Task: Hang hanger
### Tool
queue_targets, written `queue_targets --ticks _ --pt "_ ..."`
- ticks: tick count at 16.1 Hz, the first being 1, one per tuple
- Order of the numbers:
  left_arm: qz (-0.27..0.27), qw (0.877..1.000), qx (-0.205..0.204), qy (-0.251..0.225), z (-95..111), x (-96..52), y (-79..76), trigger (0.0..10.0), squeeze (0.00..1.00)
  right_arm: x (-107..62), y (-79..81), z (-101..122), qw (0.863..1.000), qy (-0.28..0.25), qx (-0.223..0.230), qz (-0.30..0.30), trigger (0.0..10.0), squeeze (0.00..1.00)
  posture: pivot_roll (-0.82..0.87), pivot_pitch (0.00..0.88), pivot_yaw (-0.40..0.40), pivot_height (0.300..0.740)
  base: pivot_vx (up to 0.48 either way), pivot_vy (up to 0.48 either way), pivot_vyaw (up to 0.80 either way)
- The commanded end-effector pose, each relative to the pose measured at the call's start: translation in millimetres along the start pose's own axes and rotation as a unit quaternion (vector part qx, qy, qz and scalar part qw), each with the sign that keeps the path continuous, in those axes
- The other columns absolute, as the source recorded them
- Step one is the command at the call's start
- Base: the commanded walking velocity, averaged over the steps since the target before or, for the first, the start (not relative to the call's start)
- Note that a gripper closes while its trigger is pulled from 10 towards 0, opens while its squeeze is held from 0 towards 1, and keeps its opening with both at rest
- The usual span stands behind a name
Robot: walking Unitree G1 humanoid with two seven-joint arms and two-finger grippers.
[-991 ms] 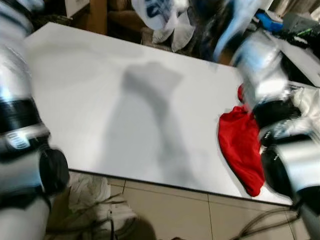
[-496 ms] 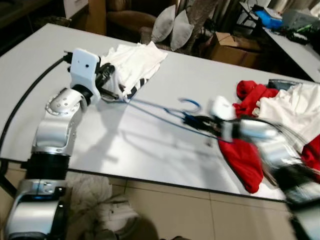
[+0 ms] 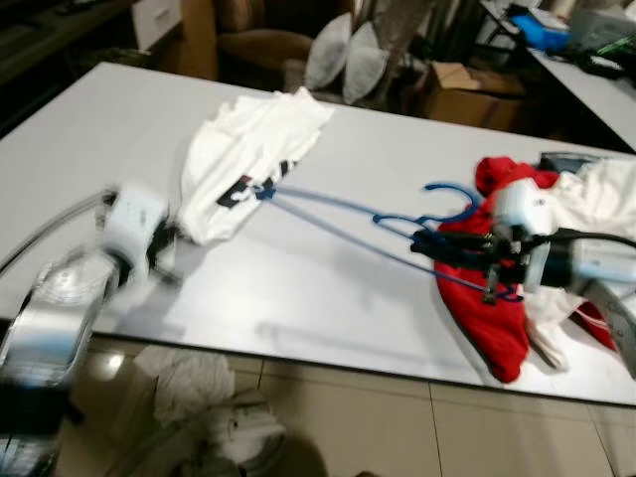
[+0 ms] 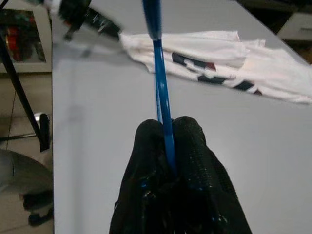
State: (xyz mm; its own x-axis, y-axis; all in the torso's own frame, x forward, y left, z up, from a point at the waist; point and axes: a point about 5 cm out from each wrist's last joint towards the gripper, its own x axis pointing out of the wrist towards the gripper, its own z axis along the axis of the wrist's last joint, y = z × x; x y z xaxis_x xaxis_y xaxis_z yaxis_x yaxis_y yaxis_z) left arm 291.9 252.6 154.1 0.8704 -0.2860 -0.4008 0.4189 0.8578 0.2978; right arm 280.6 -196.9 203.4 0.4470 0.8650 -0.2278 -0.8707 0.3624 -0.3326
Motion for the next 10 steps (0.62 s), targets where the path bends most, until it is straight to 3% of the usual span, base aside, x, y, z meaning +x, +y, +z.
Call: queue_targets --ticks 1,4,5,6,8,10 --pt "-0.071 0.997 0.016 -0.007 10 -12.6 -13.9 10.0 1.00 -1.5 0.2 5 0.999 -0.015 0.012 -0.044 10.0 0.00 -0.01 0.000 -0.099 0.740 0.000 0.000 0.00" --pt "-0.132 0.989 0.053 0.045 0 -37.9 -19.8 10.0 1.00 17.2 5.1 -16 0.984 0.014 0.106 -0.140 10.0 0.00 0.00 0.000 -0.110 0.740 0.000 0.000 0.00" --pt "-0.144 0.987 0.053 0.044 1 -44.8 -17.8 10.0 1.00 23.1 8.4 -25 0.973 0.027 0.157 -0.168 10.0 0.00 0.00 0.000 -0.111 0.740 0.000 0.000 0.00" --pt "-0.150 0.987 0.052 0.040 3 -47.9 -17.4 10.0 1.00 25.3 10.1 -28 0.967 0.032 0.177 -0.179 10.0 0.00 0.00 0.000 -0.112 0.740 0.000 0.000 0.00" --pt "-0.149 0.988 0.040 -0.018 18 -56.7 -12.7 10.0 1.00 40.9 21.0 -33 0.946 0.029 0.242 -0.213 10.0 0.00 0.00 0.000 -0.115 0.740 0.000 0.000 0.00" --pt "-0.063 0.986 -0.005 -0.152 52 -50.9 -2.9 10.0 1.00 54.2 26.5 -33 0.921 0.029 0.272 -0.276 10.0 0.00 0.00 0.000 -0.126 0.740 0.000 0.000 0.00"
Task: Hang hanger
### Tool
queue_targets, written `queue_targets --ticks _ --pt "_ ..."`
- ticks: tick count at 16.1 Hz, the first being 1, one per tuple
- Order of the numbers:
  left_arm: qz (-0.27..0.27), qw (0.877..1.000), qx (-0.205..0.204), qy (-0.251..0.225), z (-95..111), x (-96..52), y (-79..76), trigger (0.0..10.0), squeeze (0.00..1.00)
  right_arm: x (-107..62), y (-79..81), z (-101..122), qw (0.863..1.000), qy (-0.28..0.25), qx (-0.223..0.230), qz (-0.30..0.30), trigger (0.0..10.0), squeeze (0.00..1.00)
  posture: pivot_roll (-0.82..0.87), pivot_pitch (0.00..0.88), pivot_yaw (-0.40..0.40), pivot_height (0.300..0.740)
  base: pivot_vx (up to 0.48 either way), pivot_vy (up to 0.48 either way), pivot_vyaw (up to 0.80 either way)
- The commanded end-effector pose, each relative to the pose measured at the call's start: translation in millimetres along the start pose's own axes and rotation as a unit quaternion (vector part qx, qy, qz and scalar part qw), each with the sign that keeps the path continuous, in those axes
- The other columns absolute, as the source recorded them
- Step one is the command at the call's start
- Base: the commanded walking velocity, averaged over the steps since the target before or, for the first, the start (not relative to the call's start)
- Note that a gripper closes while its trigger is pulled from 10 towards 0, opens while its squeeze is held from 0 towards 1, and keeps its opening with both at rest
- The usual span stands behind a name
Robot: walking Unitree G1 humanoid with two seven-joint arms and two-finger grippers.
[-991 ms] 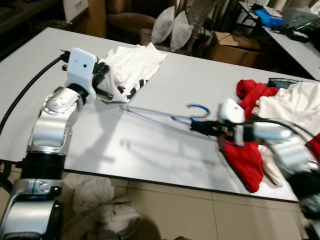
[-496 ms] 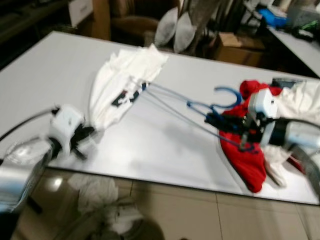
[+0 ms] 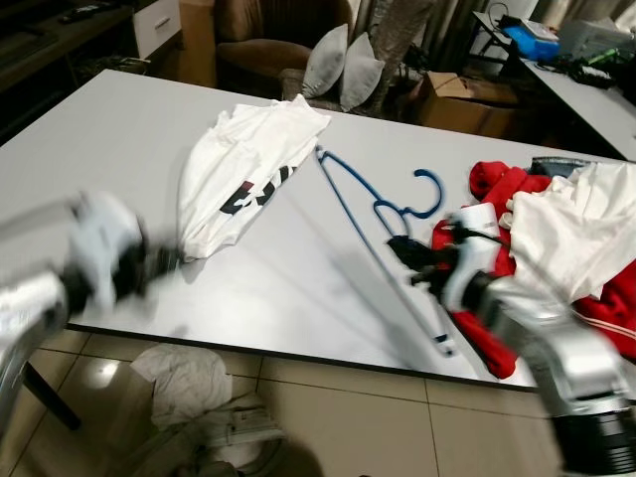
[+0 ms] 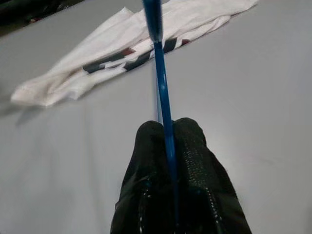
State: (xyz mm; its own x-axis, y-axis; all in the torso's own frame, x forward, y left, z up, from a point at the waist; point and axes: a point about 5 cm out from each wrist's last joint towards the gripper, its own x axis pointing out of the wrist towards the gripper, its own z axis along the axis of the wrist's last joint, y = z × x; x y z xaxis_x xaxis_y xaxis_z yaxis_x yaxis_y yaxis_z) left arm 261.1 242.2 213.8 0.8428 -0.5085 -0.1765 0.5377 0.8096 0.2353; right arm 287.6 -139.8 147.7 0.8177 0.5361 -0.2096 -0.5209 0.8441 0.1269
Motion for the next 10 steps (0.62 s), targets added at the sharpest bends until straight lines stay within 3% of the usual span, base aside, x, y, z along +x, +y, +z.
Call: queue_targets --ticks 1,2,4,5,6,8,9,10 --pt "0.039 0.998 -0.020 -0.054 11 7.2 -0.7 10.0 1.00 -3.2 -2.8 12 0.998 -0.049 0.014 -0.043 10.0 0.00 0.00 0.000 -0.127 0.740 0.000 0.000 0.00" --pt "0.061 0.992 -0.064 -0.090 13 17.6 -6.5 10.0 1.00 -1.8 4.7 22 0.993 -0.103 0.027 -0.060 10.0 0.00 0.00 0.000 -0.128 0.740 0.000 0.000 0.00" --pt "0.091 0.987 -0.089 -0.093 2 31.8 -20.9 10.0 1.00 -1.4 13.0 20 0.993 -0.099 0.024 -0.062 10.0 0.00 0.00 0.000 -0.128 0.740 0.000 0.000 0.00" --pt "0.102 0.986 -0.113 -0.073 -9 42.1 -33.9 10.0 0.78 -1.7 16.5 17 0.992 -0.098 0.029 -0.070 10.0 0.00 -0.02 0.000 -0.122 0.740 0.000 0.000 0.00" --pt "0.111 0.985 -0.120 -0.058 -18 50.1 -44.9 10.0 0.77 -2.7 18.1 15 0.991 -0.098 0.035 -0.083 10.0 0.00 -0.02 0.000 -0.122 0.740 0.000 0.000 0.00" --pt "0.134 0.983 -0.113 -0.050 -29 59.3 -57.8 10.0 0.41 -6.2 18.9 12 0.988 -0.108 0.034 -0.108 10.0 0.00 -0.03 0.000 -0.116 0.740 0.000 0.000 0.00" --pt "0.152 0.981 -0.111 -0.052 -33 59.8 -64.3 10.0 0.34 -9.8 17.1 10 0.986 -0.109 0.006 -0.128 10.0 0.00 -0.04 0.000 -0.108 0.740 0.000 0.000 0.00" --pt "0.160 0.978 -0.125 -0.055 -35 59.1 -66.6 10.0 0.34 -12.1 14.6 10 0.984 -0.113 0.007 -0.137 10.0 0.00 -0.04 0.000 -0.110 0.740 0.000 0.000 0.00"
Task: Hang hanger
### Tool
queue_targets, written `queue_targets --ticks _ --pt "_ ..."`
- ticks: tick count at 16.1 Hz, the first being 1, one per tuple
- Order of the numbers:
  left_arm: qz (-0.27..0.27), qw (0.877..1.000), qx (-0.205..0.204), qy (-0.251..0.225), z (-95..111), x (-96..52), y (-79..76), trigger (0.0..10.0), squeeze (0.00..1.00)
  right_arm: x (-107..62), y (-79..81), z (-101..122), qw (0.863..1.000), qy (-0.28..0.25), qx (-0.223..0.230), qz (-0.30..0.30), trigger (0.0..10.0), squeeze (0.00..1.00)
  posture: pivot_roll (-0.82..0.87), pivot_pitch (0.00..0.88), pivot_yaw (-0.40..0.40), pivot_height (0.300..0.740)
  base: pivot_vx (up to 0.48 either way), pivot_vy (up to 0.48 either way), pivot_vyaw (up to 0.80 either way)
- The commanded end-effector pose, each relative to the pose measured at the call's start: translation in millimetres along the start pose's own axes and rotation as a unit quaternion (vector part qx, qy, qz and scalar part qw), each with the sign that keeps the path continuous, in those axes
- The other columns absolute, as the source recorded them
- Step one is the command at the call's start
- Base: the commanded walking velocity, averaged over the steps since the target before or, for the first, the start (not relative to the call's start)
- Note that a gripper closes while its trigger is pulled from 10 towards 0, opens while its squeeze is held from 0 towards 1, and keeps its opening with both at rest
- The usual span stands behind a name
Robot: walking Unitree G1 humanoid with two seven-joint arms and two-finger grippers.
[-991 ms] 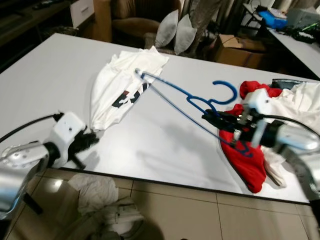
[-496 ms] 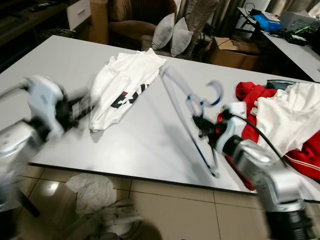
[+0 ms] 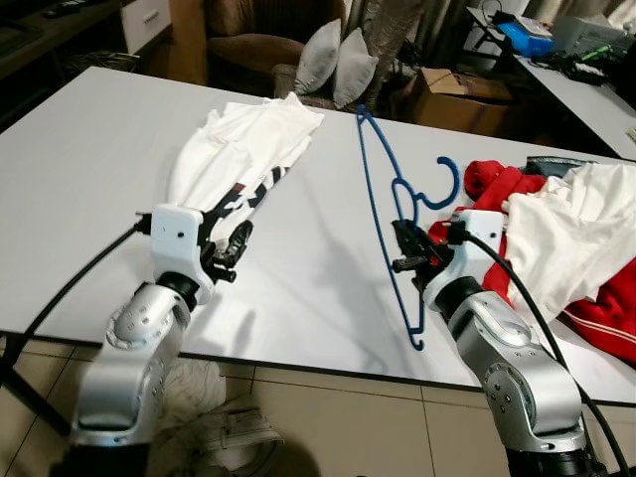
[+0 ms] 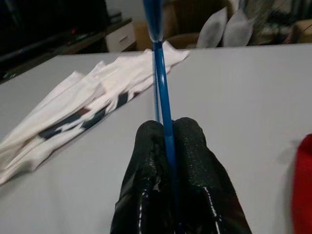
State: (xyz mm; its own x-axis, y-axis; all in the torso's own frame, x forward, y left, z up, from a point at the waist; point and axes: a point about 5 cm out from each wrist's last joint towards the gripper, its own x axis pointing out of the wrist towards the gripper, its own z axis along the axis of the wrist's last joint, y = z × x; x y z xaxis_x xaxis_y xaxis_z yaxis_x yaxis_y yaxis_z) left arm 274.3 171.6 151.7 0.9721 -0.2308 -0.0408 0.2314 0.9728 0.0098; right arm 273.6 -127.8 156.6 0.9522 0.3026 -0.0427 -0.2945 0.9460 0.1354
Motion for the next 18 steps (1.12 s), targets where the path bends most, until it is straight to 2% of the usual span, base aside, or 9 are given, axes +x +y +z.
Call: queue_targets --ticks 1,2,4,5,6,8,10,14,18 --pt "0.007 1.000 -0.004 -0.009 2 -0.7 -2.3 10.0 0.34 -4.3 -7.8 7 1.000 -0.019 -0.011 -0.021 10.0 0.00 -0.04 0.000 -0.111 0.740 0.000 -0.255 0.00" --pt "0.013 1.000 -0.003 -0.008 0 -1.3 -2.0 10.0 0.33 -4.7 -10.0 7 0.999 -0.022 -0.012 -0.025 10.0 0.00 -0.04 0.000 -0.114 0.740 0.000 -0.281 0.00" --pt "0.015 1.000 0.017 -0.009 -1 -1.5 -0.3 10.0 0.33 -2.5 -17.9 6 0.995 -0.016 -0.092 -0.047 10.0 0.00 -0.03 0.000 -0.118 0.740 0.000 -0.341 0.00" --pt "0.020 1.000 0.018 -0.012 -1 -1.4 0.9 10.0 0.33 -1.7 -19.4 6 0.994 -0.024 -0.094 -0.049 10.0 0.00 -0.03 0.000 -0.123 0.740 0.000 -0.337 0.00" --pt "0.024 0.999 0.018 -0.015 0 -1.5 1.5 10.0 0.33 -1.5 -19.7 8 0.996 -0.033 -0.066 -0.043 10.0 0.00 -0.02 0.000 -0.128 0.740 0.000 -0.334 0.00" --pt "0.025 0.999 0.020 -0.017 -1 -2.0 0.8 10.0 0.33 -3.7 -24.6 6 0.992 -0.033 -0.089 -0.081 10.0 0.00 -0.02 0.000 -0.130 0.740 0.000 -0.315 0.00" --pt "0.024 0.999 0.023 -0.019 -1 -2.0 -0.5 10.0 0.33 -4.1 -25.1 5 0.992 -0.039 -0.071 -0.093 10.0 0.00 -0.02 0.000 -0.130 0.740 0.000 -0.261 0.00" --pt "0.015 0.999 0.025 -0.025 2 0.8 -3.3 10.0 0.33 -1.1 -17.6 17 0.992 -0.092 -0.026 -0.087 10.0 0.00 -0.03 0.000 -0.119 0.740 0.000 0.000 0.00" --pt "0.014 0.999 0.022 -0.029 4 1.9 -3.4 10.0 0.33 -1.0 -6.4 20 0.994 -0.098 0.000 -0.037 10.0 0.00 -0.03 0.000 -0.119 0.740 0.000 0.000 0.00"
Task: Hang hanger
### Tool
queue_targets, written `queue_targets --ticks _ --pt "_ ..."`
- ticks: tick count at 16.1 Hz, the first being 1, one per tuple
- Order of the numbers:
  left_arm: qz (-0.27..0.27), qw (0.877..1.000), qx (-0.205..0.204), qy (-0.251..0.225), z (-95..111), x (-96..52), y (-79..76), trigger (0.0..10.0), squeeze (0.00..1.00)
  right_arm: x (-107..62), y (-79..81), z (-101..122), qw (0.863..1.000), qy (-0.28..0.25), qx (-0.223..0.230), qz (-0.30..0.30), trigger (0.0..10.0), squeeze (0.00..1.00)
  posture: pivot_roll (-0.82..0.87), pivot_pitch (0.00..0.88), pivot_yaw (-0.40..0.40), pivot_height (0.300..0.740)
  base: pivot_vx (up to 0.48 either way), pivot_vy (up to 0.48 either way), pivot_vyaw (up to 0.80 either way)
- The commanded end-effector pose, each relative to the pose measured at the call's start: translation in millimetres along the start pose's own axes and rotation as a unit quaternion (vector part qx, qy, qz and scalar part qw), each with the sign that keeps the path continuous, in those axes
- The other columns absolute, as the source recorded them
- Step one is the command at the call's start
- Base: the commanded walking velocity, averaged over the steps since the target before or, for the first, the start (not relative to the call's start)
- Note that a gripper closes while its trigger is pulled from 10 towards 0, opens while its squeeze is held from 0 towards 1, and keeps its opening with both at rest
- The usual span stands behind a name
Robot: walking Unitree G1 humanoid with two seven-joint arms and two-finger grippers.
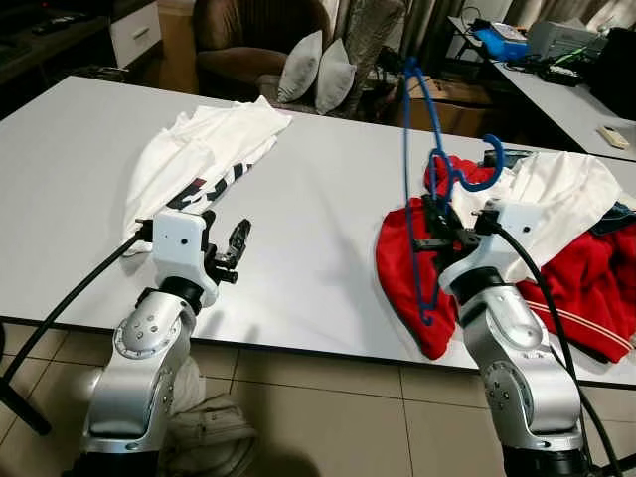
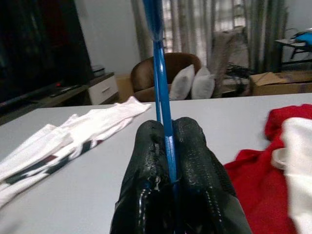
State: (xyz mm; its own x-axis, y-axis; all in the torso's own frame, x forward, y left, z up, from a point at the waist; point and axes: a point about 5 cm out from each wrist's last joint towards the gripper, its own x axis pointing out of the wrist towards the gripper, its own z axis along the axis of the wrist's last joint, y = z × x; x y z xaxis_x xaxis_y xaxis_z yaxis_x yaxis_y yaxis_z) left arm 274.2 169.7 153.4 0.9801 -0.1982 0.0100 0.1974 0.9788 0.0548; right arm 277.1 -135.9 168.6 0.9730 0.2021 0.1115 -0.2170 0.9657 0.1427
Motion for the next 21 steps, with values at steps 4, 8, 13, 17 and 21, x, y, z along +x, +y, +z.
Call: queue_targets --ticks 4,8,13,17,21 --pt "-0.002 1.000 0.000 -0.008 4 1.9 -2.3 10.0 0.33 -0.9 5.4 5 1.000 -0.007 -0.018 0.022 10.0 0.00 -0.03 0.000 -0.124 0.740 0.000 -0.141 0.00" --pt "-0.001 1.000 -0.001 -0.010 5 2.6 -2.6 10.0 0.33 -0.3 3.6 2 1.000 0.010 -0.016 0.018 10.0 0.00 -0.03 0.000 -0.125 0.740 0.000 -0.284 0.00" --pt "0.001 1.000 -0.002 -0.011 6 3.3 -2.3 10.0 0.33 0.1 5.5 3 1.000 0.009 -0.009 0.025 10.0 0.00 -0.03 0.000 -0.126 0.740 0.000 -0.283 0.00" --pt "0.000 1.000 -0.001 -0.013 7 4.0 -1.6 10.0 0.33 0.4 5.1 6 1.000 0.004 -0.006 0.023 10.0 0.00 -0.03 0.000 -0.125 0.740 0.000 -0.286 0.00" --pt "-0.007 1.000 0.004 -0.025 16 9.5 -0.8 10.0 0.33 -1.1 3.3 8 1.000 -0.008 0.004 0.009 10.0 0.00 -0.04 0.000 -0.106 0.740 0.000 -0.285 0.00"
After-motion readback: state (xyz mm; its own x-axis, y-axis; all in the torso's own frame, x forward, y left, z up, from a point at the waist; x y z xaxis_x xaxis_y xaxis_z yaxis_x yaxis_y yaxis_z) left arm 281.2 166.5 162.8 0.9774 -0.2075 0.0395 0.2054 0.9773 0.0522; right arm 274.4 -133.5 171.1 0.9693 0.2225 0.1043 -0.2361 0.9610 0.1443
